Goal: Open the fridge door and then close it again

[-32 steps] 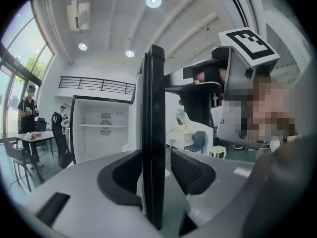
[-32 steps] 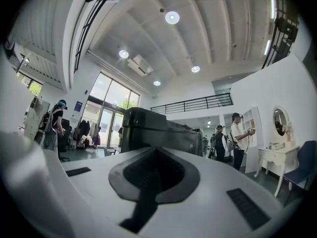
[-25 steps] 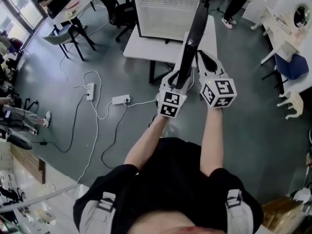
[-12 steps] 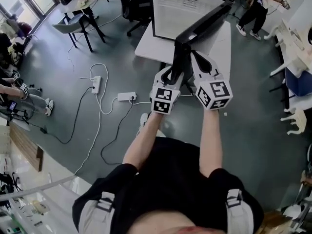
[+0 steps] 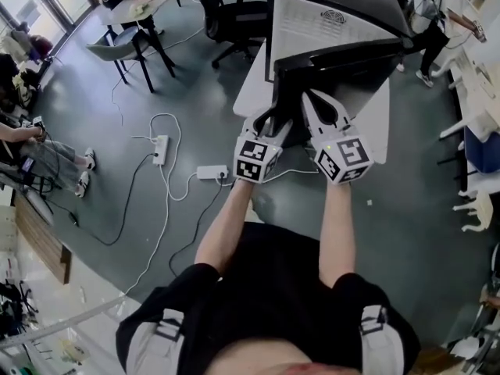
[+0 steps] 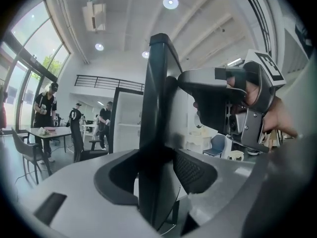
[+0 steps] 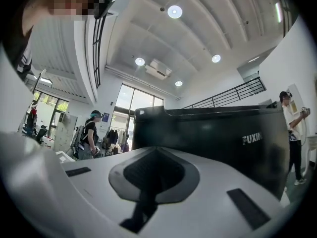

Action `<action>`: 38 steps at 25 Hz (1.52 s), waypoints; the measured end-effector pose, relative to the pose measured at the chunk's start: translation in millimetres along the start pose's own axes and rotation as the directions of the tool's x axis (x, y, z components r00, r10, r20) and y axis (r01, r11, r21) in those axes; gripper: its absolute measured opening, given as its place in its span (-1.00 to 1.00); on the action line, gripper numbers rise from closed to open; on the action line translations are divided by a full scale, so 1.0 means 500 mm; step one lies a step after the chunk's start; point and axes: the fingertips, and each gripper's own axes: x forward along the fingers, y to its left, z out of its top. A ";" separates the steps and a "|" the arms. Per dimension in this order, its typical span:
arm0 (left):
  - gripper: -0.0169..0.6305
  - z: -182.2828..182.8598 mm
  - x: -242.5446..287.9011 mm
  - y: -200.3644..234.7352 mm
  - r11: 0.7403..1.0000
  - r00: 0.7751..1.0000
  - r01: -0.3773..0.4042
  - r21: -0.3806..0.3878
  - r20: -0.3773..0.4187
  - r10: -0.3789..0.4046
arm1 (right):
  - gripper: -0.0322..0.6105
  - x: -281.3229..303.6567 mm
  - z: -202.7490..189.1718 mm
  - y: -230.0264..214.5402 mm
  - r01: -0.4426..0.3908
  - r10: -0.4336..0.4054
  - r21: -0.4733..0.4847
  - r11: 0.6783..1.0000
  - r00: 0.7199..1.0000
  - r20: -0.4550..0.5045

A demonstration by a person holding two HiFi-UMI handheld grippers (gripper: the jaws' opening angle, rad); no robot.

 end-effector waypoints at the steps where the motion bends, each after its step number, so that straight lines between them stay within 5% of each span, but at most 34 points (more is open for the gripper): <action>1: -0.34 0.006 0.009 0.025 1.000 1.000 0.025 -0.001 0.000 -0.025 | -0.91 0.025 -0.001 -0.003 0.009 -0.009 0.005 1.000 1.000 0.002; 14: -0.33 0.053 0.188 0.260 0.966 0.966 0.259 0.007 0.020 -0.259 | -0.91 0.273 -0.049 -0.118 0.198 -0.199 -0.032 0.980 0.980 -0.017; 20: -0.32 0.060 0.258 0.296 0.956 0.956 0.293 0.001 0.030 -0.293 | -0.91 0.300 -0.086 -0.185 0.303 -0.304 -0.035 0.952 0.952 -0.044; 30: -0.30 0.080 0.359 0.348 0.938 0.938 0.346 -0.029 0.041 -0.345 | -0.91 0.361 -0.097 -0.268 0.337 -0.341 -0.063 0.939 0.938 -0.060; 38: -0.30 0.086 0.392 0.376 0.957 0.959 0.282 -0.075 0.041 -0.279 | -0.92 0.389 -0.100 -0.298 0.314 -0.320 -0.074 0.946 0.944 -0.077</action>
